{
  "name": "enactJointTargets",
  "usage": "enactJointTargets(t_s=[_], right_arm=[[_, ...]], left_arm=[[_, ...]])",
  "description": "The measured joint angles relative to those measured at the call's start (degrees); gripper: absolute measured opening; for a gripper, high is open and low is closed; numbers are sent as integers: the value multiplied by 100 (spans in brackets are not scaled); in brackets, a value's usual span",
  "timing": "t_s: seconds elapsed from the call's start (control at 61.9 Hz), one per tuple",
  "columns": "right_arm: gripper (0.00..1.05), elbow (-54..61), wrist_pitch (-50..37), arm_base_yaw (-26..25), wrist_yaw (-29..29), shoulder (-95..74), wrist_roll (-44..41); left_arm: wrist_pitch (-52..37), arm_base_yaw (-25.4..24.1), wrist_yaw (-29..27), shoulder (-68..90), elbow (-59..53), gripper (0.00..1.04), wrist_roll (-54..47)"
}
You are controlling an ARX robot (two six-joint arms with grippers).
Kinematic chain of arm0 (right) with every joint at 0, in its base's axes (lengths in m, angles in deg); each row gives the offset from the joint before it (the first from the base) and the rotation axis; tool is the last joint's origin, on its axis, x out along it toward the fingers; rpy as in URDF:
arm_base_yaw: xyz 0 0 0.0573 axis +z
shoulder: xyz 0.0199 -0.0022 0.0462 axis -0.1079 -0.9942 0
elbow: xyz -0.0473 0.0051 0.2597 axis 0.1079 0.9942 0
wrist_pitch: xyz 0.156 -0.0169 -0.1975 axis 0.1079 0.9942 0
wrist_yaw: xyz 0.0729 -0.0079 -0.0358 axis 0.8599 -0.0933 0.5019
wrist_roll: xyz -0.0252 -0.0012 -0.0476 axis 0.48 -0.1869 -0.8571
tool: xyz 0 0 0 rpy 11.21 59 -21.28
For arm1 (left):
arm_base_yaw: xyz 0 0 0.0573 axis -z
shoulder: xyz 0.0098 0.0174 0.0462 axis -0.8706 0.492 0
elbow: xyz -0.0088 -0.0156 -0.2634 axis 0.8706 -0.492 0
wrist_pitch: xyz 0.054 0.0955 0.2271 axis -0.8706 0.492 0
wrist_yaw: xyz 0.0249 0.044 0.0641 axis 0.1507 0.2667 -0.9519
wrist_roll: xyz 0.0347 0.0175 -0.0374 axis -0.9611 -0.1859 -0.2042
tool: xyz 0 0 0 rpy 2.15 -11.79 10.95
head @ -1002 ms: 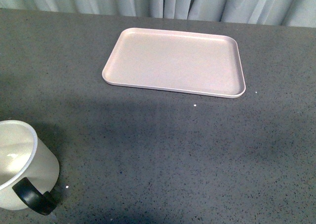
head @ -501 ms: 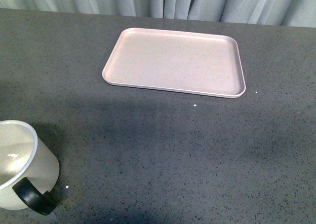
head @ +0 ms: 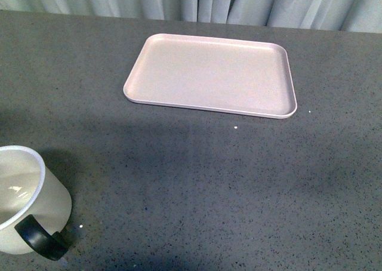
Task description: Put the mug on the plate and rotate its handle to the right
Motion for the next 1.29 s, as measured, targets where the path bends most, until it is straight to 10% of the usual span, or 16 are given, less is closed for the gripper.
enactJointTargets(t_s=[0.242,0.792,1.293], right_arm=[[96,0,0,0,0,0,-2],[96,0,0,0,-2,0,-2],[96,0,0,0,0,0,-2]], left_arm=[[-227,262,-153,413,98,95,-15],[-404,699,-306,686,195,3,184],[42,1163,-334,632,962,2,975]])
